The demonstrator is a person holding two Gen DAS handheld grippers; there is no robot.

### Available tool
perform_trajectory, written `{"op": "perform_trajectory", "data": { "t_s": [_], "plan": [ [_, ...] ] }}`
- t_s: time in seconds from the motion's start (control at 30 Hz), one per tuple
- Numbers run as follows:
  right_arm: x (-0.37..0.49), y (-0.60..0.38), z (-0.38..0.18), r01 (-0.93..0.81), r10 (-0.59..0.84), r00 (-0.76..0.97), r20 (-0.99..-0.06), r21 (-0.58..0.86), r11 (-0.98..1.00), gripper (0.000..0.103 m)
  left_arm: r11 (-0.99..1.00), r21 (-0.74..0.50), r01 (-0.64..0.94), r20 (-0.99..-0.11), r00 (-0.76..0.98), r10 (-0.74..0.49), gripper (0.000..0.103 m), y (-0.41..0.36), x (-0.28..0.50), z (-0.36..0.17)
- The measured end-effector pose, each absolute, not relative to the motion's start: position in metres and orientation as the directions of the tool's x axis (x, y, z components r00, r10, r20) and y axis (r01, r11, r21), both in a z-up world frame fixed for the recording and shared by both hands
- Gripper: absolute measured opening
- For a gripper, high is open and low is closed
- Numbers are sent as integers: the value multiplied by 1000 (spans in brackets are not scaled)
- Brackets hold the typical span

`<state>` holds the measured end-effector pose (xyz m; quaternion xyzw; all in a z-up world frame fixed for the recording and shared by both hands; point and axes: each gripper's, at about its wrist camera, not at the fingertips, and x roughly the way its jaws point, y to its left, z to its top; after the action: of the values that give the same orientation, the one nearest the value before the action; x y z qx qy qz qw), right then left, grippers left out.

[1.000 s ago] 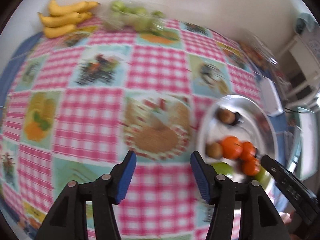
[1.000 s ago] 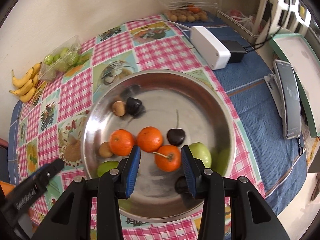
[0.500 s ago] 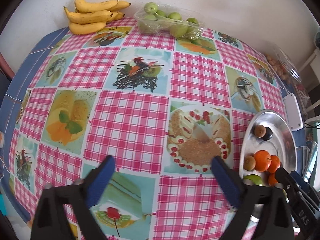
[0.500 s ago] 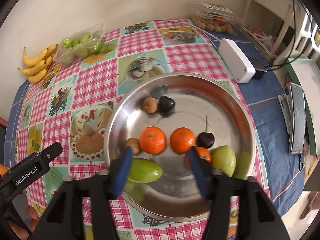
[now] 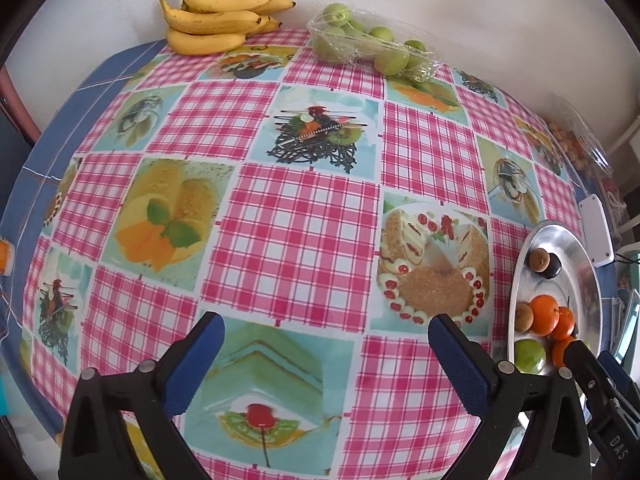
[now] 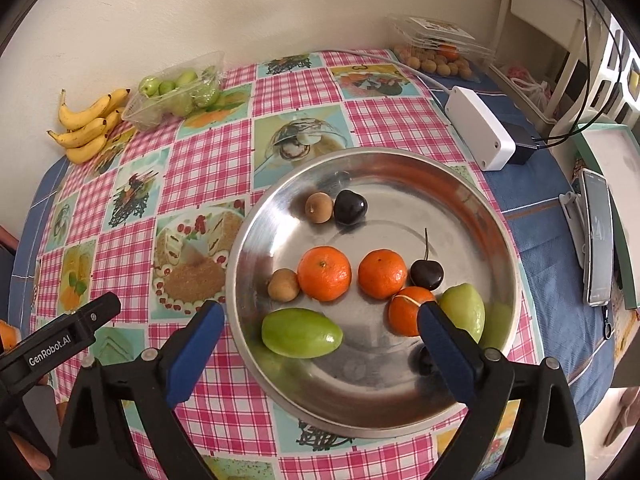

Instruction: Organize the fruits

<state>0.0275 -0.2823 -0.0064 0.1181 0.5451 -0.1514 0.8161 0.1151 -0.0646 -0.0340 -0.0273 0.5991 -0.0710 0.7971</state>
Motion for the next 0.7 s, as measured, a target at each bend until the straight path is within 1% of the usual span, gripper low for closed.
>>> {"op": "perform_trajectory", "data": {
  "t_s": [0.23,0.43,0.7],
  "plan": [
    [12,-261,-9,341,-138,363,-922,-7,940,98,991,-96,89,-943,311,-119,103,-51,102,-30],
    [-1,-244,-16,312,-119,372,-920,4,950,98,991,-111,74,-934,332,-130,103,-39,92,-23],
    [-19,-231,-21,309,-119,353,-928,-4,951,98,993,-82,83,-921,376,-107,103,-31,73,-9]
  ]
}}
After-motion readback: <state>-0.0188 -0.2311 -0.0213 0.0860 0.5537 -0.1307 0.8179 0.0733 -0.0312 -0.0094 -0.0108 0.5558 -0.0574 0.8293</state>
